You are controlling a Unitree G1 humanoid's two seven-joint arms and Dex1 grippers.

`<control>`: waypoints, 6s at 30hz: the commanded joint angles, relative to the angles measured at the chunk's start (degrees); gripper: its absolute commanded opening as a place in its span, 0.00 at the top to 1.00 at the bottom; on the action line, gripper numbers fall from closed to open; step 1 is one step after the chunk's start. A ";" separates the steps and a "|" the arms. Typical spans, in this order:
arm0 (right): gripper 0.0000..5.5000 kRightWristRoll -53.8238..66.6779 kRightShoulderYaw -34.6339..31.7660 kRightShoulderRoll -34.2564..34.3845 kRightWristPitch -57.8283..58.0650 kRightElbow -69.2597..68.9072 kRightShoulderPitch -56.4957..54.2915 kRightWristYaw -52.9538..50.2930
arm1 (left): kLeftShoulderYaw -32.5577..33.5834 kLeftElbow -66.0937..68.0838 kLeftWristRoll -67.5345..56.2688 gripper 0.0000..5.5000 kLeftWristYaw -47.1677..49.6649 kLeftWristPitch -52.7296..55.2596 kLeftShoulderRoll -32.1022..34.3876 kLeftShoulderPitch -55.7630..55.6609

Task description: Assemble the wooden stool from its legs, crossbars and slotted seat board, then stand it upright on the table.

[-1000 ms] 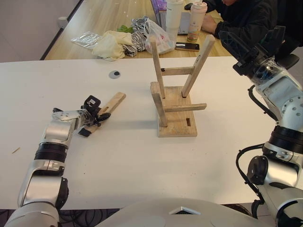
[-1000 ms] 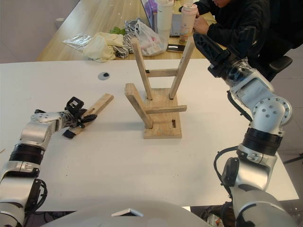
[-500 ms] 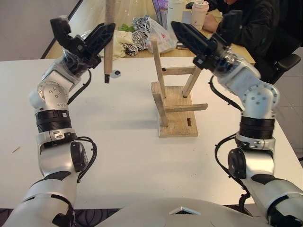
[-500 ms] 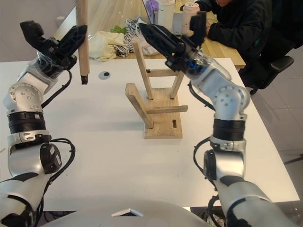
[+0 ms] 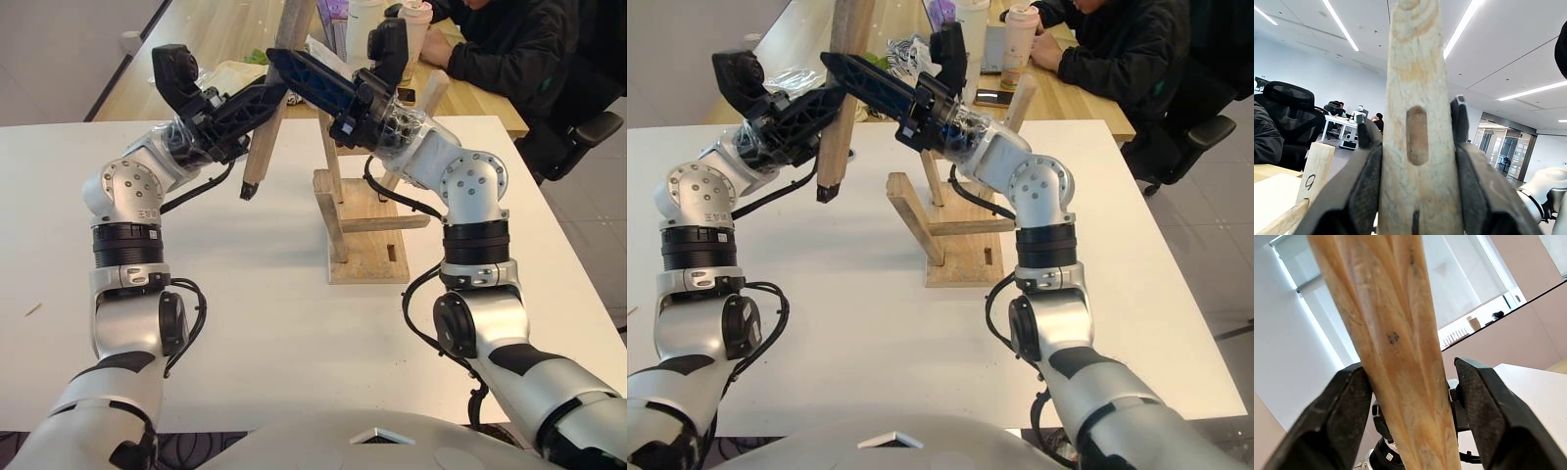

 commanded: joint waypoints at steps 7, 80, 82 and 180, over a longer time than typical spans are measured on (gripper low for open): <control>0.54 0.26 -1.86 1.06 0.30 1.58 -2.57 0.09 | -0.12 2.68 2.84 0.54 3.91 -1.12 -0.32 -3.36; 0.64 -34.05 17.63 -42.86 -42.59 15.95 15.14 53.92 | 10.44 5.38 8.91 0.28 20.02 -14.70 -0.92 11.81; 0.64 -33.78 18.00 -42.86 -42.47 14.67 15.14 53.90 | 10.44 4.95 8.88 0.28 20.20 -14.71 -1.17 12.06; 0.43 -46.92 4.63 -21.23 -63.86 50.83 7.27 -0.26 | -9.96 -22.14 6.97 0.28 4.02 -4.95 -1.11 32.21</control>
